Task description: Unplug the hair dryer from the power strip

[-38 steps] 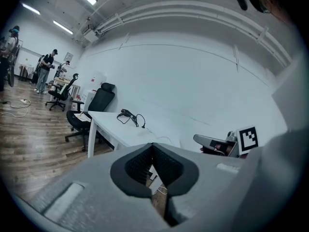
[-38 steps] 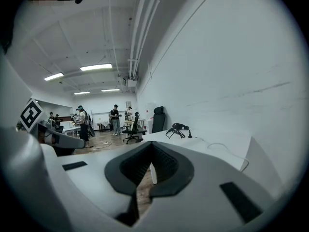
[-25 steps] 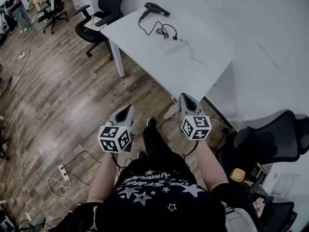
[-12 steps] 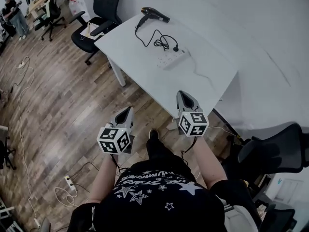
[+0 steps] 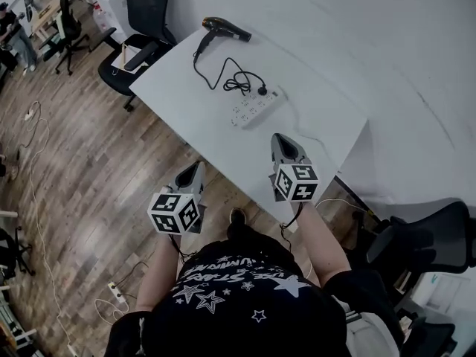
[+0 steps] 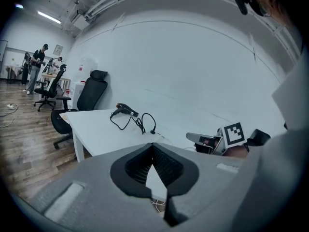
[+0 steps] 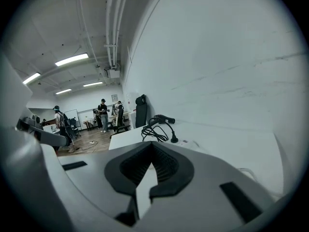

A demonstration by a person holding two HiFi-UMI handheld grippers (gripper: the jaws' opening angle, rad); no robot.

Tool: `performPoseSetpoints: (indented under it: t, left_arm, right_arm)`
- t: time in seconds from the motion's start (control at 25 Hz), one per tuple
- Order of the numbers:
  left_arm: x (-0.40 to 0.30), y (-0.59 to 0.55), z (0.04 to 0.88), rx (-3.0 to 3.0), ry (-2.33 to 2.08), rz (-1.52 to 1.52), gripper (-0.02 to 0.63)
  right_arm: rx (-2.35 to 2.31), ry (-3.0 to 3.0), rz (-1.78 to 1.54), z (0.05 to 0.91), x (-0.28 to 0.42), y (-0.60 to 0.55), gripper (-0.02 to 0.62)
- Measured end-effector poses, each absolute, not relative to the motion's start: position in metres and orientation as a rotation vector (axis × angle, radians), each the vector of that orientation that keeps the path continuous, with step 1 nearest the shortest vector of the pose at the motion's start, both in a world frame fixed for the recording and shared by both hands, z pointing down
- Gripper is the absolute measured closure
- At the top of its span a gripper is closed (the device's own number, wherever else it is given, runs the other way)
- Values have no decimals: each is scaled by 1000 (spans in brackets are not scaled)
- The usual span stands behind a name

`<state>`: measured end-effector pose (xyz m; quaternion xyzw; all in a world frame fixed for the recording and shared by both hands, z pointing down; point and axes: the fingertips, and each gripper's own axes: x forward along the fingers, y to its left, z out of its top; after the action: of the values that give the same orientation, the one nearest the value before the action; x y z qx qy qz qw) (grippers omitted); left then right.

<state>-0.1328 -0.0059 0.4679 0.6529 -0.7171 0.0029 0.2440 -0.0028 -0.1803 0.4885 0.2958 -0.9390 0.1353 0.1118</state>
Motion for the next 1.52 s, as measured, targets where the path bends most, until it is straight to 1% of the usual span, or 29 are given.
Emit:
performPoseSetpoints:
  t: [0.32, 0.72, 1.28, 1.52]
  left_arm:
    - [-144, -58, 476, 1784, -1942, 29, 598]
    - [-159, -81, 479, 1821, -1890, 71, 598]
    - [-175, -186, 507, 2062, -1576, 216, 598]
    - [-176, -220, 524, 2157, -1428, 329, 598]
  right_arm:
    - [882, -2743, 457, 502, -18, -227, 586]
    - [921, -2711, 441, 505, -25, -240, 586]
    - [1257, -2530, 457, 518, -7, -289, 586]
    - [1348, -2457, 472, 526, -16, -300, 586]
